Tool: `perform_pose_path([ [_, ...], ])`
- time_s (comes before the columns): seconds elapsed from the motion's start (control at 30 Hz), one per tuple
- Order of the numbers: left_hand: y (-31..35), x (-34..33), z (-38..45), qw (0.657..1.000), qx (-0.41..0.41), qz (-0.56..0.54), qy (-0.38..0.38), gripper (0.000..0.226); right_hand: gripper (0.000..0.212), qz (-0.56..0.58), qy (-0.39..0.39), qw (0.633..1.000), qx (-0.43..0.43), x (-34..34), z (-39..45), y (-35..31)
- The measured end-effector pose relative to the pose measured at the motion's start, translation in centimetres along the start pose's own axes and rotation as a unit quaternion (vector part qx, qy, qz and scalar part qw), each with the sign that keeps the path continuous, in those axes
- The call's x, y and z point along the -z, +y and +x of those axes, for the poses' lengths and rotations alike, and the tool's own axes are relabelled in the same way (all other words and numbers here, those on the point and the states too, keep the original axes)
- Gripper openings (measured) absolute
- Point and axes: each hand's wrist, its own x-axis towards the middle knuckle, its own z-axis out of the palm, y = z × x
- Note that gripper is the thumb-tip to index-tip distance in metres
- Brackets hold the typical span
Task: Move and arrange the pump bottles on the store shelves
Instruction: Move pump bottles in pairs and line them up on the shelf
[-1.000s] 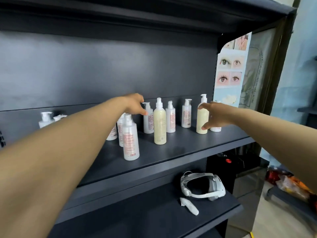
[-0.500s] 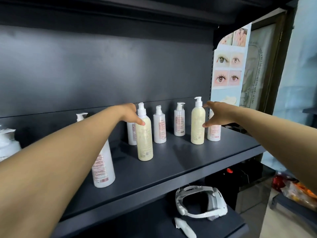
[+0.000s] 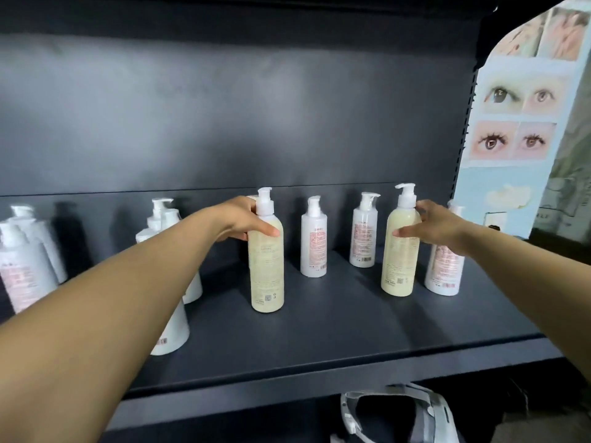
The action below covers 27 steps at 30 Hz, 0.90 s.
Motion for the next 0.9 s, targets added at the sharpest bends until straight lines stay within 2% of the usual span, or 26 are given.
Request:
perform_pose_path([
  [0.1,0.0,-0.4,-0.6,0.999,0.011,-0.033,0.008,0.027,0.063,0.028,-0.009,0.999,0.021,-0.5,1.4,1.1],
  [0.4,-0.9,-1.6,-1.9,0.998,0.03,-0.049,0.0,0.053,0.061,0.075,-0.043,0.995,0.051,-0.2,2.5,2.0],
  [0.63,-1.0,-2.0,-3.0,0.997,0.003,-0.073,0.034,0.049,0.056,0.087,-0.063,0.991,0.084,-0.3,1.8,1.4],
  [0.8,-0.7,-1.4,-5.1,0.998,-0.007,-0.054,0.032,0.054,0.054,0.107,-0.113,0.98,0.121,-0.8,-0.3,-0.8],
  [0.9,-0.5,-0.3,-7.0,0.998,-0.018,-0.051,0.01,0.046,0.051,0.103,-0.139,0.975,0.141,-1.2,-1.9,-3.0],
])
